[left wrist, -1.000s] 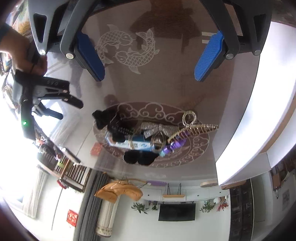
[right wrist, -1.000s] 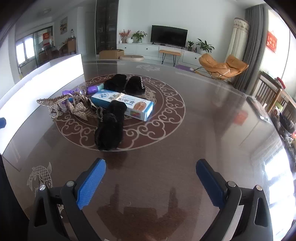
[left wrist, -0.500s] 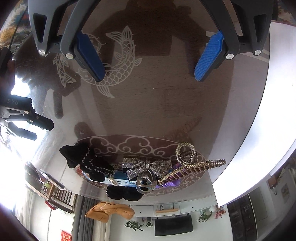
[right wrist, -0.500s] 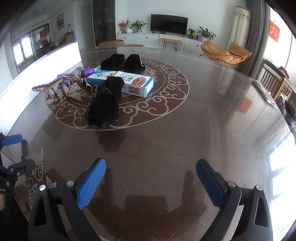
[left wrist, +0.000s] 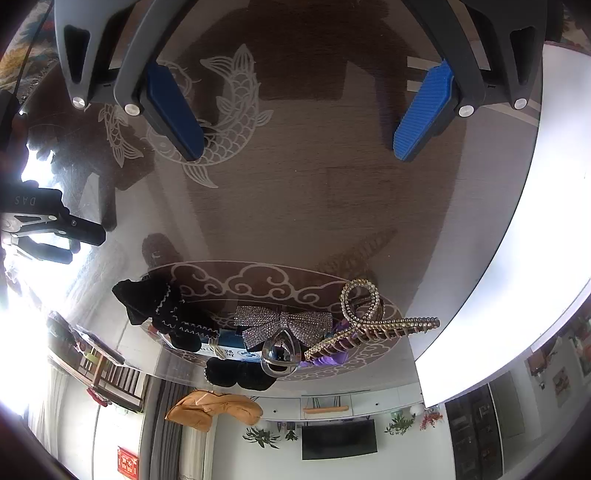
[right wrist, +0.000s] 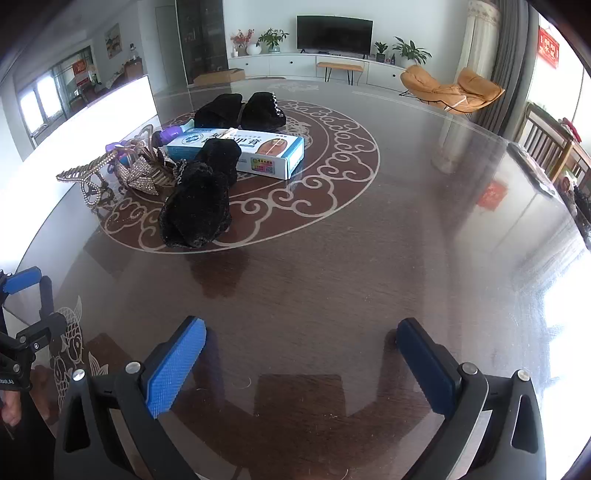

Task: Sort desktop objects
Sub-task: 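Return both open tools above the remaining objects on the table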

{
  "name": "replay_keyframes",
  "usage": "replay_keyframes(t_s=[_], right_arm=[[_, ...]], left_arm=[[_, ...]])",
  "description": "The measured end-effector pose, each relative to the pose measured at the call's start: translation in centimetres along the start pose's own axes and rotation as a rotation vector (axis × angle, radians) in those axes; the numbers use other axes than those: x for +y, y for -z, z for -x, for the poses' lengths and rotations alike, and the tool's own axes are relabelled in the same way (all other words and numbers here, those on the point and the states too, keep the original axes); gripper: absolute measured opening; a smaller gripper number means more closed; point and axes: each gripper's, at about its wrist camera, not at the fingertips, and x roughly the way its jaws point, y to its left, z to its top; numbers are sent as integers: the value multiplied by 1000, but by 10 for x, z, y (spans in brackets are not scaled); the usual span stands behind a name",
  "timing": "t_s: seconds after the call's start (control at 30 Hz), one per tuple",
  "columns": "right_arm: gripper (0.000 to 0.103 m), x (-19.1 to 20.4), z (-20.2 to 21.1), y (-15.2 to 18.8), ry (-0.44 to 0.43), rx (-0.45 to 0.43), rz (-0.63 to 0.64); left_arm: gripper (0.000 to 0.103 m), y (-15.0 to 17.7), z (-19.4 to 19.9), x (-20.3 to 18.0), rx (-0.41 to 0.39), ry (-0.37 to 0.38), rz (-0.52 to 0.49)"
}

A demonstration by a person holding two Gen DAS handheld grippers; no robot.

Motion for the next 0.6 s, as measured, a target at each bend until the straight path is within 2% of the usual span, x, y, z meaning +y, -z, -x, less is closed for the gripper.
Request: replay_keyframes(t_s=[0.33,0.6], right_arm=[[103,0,0,0,0,0,0],[103,0,-1,0,0,0,0]], left_arm=[[103,-2,-1,-1,5,-2,3],[103,-36,-21,9,117,-41,61]])
